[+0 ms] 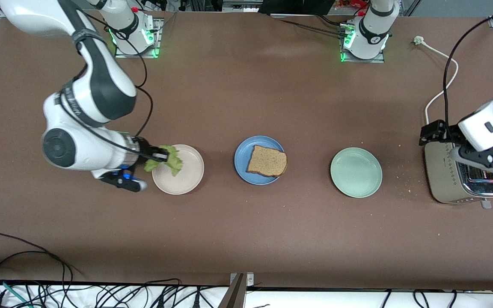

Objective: Make sandwich in blue plate with both arms
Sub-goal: 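Lift the lettuce with the right gripper while the left gripper withdraws, then lower the lettuce onto the bread and open the right gripper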

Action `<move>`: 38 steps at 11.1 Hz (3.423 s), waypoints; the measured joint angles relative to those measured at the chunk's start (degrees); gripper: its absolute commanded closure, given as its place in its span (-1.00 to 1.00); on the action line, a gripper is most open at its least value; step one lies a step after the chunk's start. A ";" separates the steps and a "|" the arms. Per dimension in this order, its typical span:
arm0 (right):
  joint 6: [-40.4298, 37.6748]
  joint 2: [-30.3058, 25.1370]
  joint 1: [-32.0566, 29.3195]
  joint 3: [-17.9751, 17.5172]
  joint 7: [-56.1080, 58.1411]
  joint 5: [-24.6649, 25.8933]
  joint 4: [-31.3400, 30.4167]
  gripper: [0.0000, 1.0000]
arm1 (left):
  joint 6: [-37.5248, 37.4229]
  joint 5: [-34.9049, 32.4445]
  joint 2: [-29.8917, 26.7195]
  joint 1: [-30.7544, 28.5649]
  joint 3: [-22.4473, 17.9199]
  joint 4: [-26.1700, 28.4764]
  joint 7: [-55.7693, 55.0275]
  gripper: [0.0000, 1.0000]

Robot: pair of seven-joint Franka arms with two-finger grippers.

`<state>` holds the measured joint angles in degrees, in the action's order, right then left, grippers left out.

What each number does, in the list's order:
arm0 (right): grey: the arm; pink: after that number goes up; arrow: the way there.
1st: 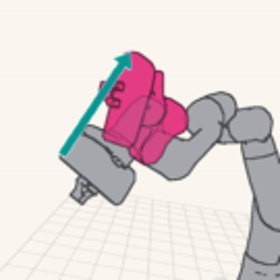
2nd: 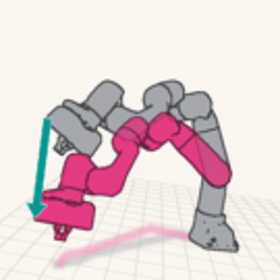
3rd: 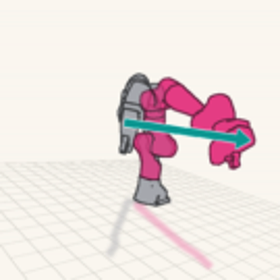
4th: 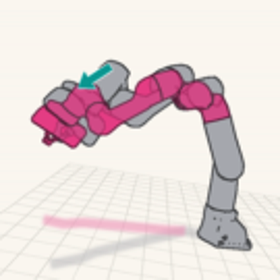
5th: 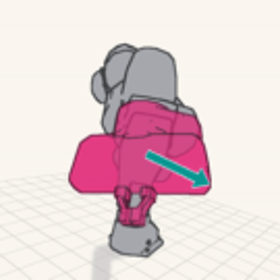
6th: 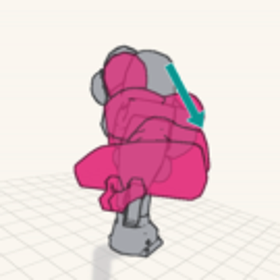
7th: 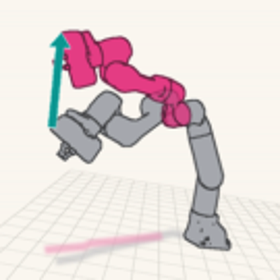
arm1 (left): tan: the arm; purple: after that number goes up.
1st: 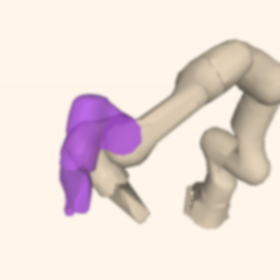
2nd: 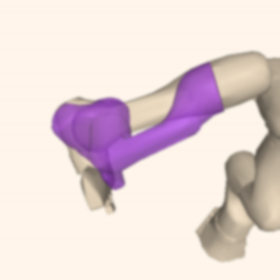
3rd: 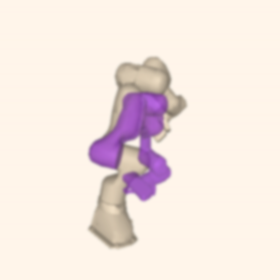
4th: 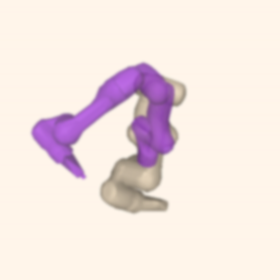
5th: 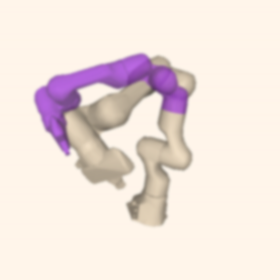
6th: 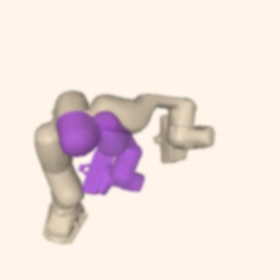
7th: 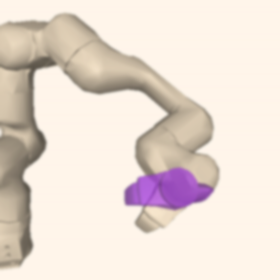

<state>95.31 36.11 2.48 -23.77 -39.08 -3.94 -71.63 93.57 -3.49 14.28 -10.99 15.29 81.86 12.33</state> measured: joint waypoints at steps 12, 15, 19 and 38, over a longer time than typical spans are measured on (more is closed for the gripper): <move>38.02 13.18 22.76 -1.08 -5.01 10.53 -0.17 1.00 | -2.02 4.24 -12.04 8.89 -9.43 5.50 -6.29 -1.00; 40.97 15.95 24.47 -1.05 -11.28 10.54 -0.14 1.00 | -2.74 4.24 -12.19 8.90 -9.38 5.51 -6.29 -1.00; 37.47 16.24 23.63 -0.92 -13.45 5.16 0.01 1.00 | -4.71 4.24 -12.56 8.90 -9.25 5.51 -6.29 -1.00; 34.51 19.68 20.23 -5.62 -16.16 0.83 2.64 -0.31 | -4.96 4.24 -12.55 8.90 -9.23 5.51 -6.29 -1.00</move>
<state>129.82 55.79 22.71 -29.39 -55.24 -3.11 -68.98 88.61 0.76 1.73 -2.10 6.06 87.37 6.04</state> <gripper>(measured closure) 0.546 0.000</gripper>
